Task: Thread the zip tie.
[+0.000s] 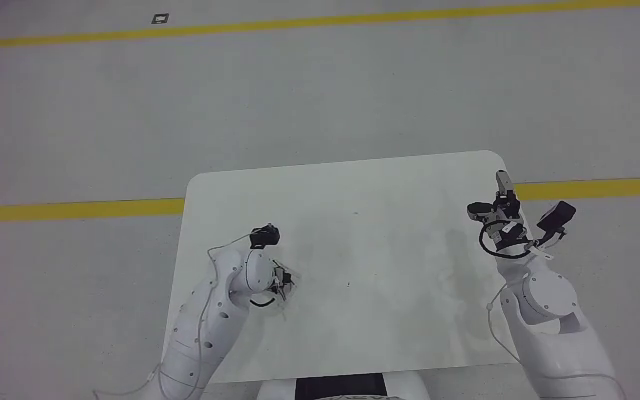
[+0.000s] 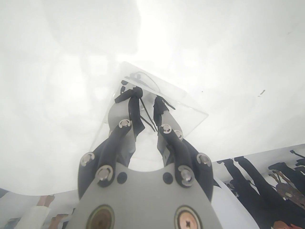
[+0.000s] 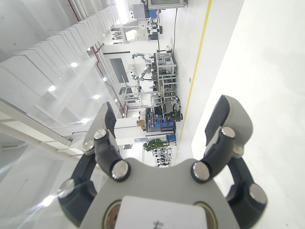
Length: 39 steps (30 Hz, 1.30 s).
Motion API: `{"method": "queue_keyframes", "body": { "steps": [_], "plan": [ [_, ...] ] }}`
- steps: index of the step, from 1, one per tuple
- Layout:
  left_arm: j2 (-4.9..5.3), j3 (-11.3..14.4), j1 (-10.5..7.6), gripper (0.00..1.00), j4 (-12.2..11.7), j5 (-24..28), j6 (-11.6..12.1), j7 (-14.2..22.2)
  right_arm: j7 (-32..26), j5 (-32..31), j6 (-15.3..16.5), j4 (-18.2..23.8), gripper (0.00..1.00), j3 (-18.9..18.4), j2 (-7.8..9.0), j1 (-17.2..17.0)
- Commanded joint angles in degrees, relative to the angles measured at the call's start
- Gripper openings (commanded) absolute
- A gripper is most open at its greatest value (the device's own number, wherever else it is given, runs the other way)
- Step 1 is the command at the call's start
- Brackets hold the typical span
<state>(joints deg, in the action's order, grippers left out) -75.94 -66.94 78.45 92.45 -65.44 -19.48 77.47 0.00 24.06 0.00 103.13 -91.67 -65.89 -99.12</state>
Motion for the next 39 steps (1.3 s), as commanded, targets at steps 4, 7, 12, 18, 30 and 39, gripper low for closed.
{"method": "queue_keyframes", "body": {
  "steps": [4, 7, 12, 18, 30, 39],
  "plan": [
    [-0.29, 0.4, -0.42, 0.18, -0.5, -0.6, 0.0, 0.6, 0.0, 0.0, 0.0, 0.0, 1.0, 0.0, 0.0, 0.0],
    [-0.51, 0.7, -0.91, 0.15, -1.3, -0.7, 0.0, 0.7, 0.0, 0.0, 0.0, 0.0, 1.0, 0.0, 0.0, 0.0],
    [-0.88, 0.9, -1.58, 0.0, -2.3, -1.0, 0.0, 0.8, 0.0, 0.0, 0.0, 0.0, 1.0, 0.0, 0.0, 0.0],
    [-1.22, 0.8, -1.92, 0.0, -2.9, -1.3, 0.0, 0.9, 0.0, 0.0, 0.0, 0.0, 1.0, 0.0, 0.0, 0.0],
    [-0.46, -2.0, 1.78, 0.0, 3.6, -1.2, 0.7, 2.2, 0.0, 0.0, 0.0, 0.0, 1.0, 0.0, 0.0, 0.0],
    [1.0, -4.0, 4.62, 0.0, 8.4, -0.9, 0.1, 2.2, 0.0, 0.0, 0.0, 0.0, 1.0, 0.0, 0.0, 0.0]
  ]
}}
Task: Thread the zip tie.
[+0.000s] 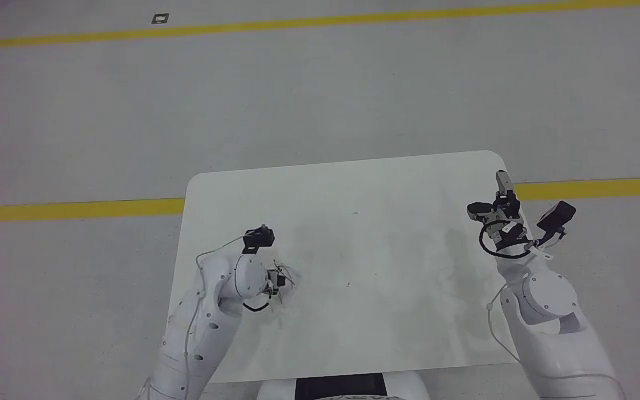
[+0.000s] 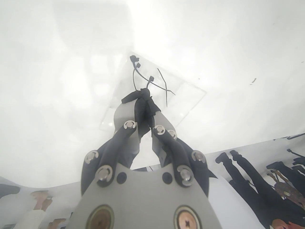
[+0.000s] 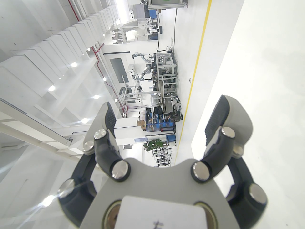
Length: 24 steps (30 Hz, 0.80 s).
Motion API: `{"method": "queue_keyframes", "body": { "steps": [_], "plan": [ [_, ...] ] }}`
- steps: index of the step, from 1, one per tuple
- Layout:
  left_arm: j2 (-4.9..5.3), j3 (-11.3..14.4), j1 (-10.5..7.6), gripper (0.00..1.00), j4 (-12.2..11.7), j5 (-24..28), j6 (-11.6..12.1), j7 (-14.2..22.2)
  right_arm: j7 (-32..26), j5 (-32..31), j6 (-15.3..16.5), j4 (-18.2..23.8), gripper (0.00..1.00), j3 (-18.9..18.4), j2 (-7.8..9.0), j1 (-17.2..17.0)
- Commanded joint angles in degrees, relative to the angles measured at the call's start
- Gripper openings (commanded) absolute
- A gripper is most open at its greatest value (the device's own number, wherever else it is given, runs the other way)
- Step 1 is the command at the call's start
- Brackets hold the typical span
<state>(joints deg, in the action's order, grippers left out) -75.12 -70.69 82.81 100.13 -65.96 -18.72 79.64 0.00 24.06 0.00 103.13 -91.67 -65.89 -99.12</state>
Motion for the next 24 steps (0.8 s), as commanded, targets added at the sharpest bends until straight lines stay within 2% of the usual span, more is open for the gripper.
{"method": "queue_keyframes", "body": {
  "steps": [1, 6, 12, 24],
  "plan": [
    [0.3, -0.4, 0.51, 0.0, 1.2, -0.6, -0.8, 0.0, 0.0, 0.0, 0.0, 0.0, 1.0, 0.0, 0.0, 0.0],
    [0.82, -0.8, 1.18, 0.0, 2.6, 0.7, -0.7, 0.0, 0.0, 0.0, 0.0, 0.0, 1.0, 0.0, 0.0, 0.0],
    [1.57, -1.5, 2.32, 0.0, 5.5, 1.6, -0.5, 0.0, 0.0, 0.0, 0.0, 0.0, 1.0, 0.0, 0.0, 0.0],
    [3.18, -4.2, 5.18, 0.0, 10.6, 3.3, -0.7, 0.0, 0.0, 0.0, 0.0, 0.0, 1.0, 0.0, 0.0, 0.0]
  ]
}}
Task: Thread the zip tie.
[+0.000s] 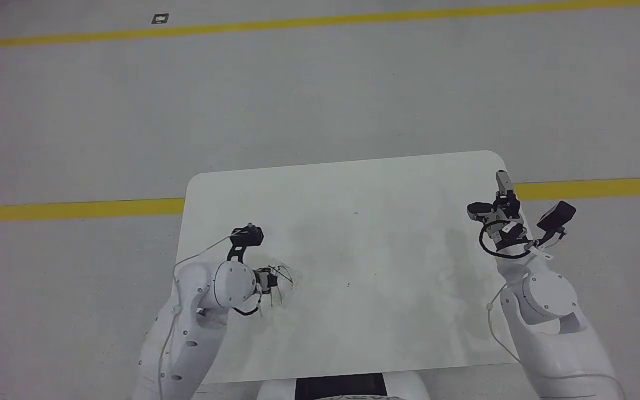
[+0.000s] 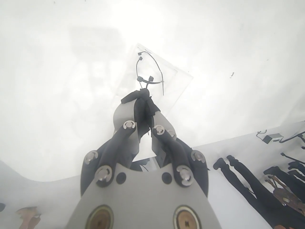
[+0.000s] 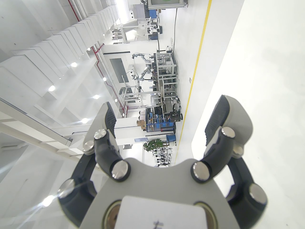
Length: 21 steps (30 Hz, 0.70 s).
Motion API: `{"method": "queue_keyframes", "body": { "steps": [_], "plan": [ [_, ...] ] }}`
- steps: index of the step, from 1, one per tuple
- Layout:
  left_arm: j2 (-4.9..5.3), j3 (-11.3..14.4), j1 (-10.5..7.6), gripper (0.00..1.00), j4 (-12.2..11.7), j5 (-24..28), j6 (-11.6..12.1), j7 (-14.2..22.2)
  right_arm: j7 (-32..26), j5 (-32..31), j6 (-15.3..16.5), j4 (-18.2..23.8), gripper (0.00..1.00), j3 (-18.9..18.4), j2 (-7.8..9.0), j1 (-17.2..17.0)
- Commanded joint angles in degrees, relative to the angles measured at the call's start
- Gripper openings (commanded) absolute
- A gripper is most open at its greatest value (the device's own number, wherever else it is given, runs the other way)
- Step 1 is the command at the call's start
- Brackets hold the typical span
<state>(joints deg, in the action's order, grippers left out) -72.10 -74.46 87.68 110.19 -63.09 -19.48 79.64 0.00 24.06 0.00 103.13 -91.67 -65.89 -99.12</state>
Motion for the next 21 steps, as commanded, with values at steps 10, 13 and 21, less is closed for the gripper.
{"method": "queue_keyframes", "body": {
  "steps": [10, 13, 21],
  "plan": [
    [1.83, -3.0, 2.14, 0.0, 1.5, 6.9, 3.4, 0.0, 0.0, 0.0, 0.0, 0.0, 1.0, 0.0, 0.0, 0.0],
    [2.49, -2.6, 1.84, 0.0, 0.6, 9.9, 4.5, 0.0, 0.0, 0.0, 0.0, 0.0, 1.0, 0.0, 0.0, 0.0],
    [4.94, -4.0, 1.12, 0.0, 0.2, 19.3, 4.5, 0.0, 0.0, 0.0, 0.0, 0.0, 1.0, 0.0, 0.0, 0.0]
  ]
}}
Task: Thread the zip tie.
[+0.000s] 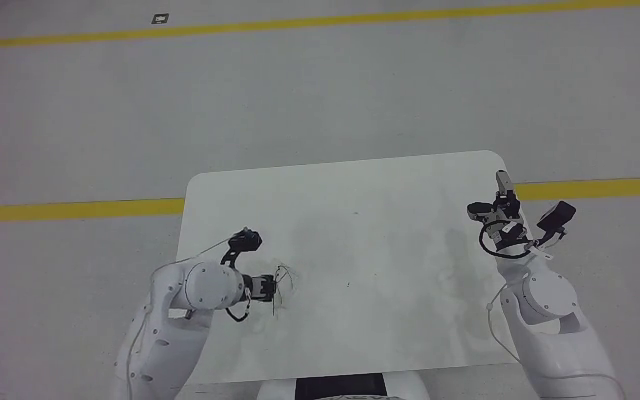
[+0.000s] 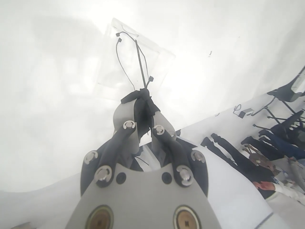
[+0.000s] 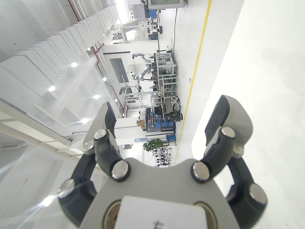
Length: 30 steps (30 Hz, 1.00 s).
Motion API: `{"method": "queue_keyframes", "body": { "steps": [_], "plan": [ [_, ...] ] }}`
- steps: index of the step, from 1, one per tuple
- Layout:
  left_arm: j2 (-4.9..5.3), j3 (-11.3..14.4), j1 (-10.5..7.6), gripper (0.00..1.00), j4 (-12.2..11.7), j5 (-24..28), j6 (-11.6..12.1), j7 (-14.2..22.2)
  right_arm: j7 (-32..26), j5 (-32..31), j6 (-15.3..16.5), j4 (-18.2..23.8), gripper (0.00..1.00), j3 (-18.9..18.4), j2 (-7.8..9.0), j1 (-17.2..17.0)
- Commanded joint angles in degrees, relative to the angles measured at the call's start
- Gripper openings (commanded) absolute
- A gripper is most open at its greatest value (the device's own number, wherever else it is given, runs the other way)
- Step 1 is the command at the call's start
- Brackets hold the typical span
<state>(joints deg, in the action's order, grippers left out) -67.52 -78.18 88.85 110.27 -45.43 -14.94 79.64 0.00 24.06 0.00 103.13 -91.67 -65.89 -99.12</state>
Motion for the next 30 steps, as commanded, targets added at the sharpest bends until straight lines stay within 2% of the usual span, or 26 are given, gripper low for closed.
{"method": "queue_keyframes", "body": {
  "steps": [1, 8, 10, 13, 17, 21, 30],
  "plan": [
    [0.64, -0.6, -0.04, 0.0, 0.3, 2.6, 0.1, 0.0, 0.0, 0.0, 0.0, 0.0, 1.0, 0.0, 0.0, 0.0],
    [2.84, -2.0, 0.92, 0.0, 1.3, 7.9, 0.3, 0.0, 0.0, 0.0, 0.0, 0.0, 1.0, 0.0, 0.0, 0.0],
    [3.46, -2.6, 1.06, 0.0, 1.5, 8.4, -0.2, 0.0, 0.0, 0.0, 0.0, 0.0, 1.0, 0.0, 0.0, 0.0],
    [4.04, -3.6, 1.48, 0.0, 2.0, 11.3, 0.8, 0.0, 0.0, 0.0, 0.0, 0.0, 1.0, 0.0, 0.0, 0.0],
    [4.52, -5.8, 2.88, 0.0, 2.7, 15.2, 2.6, -0.7, 0.0, 0.0, 0.0, 0.0, 1.0, 0.0, 0.0, 0.0],
    [4.88, -7.2, 4.39, 0.0, 3.3, 18.2, 6.5, -1.8, 0.0, 0.0, 0.0, 0.0, 1.0, 0.0, 0.0, 0.0],
    [4.88, -7.2, 4.39, 0.0, 3.3, 18.2, 6.5, -1.8, 0.0, 0.0, 0.0, 0.0, 1.0, 0.0, 0.0, 0.0]
  ]
}}
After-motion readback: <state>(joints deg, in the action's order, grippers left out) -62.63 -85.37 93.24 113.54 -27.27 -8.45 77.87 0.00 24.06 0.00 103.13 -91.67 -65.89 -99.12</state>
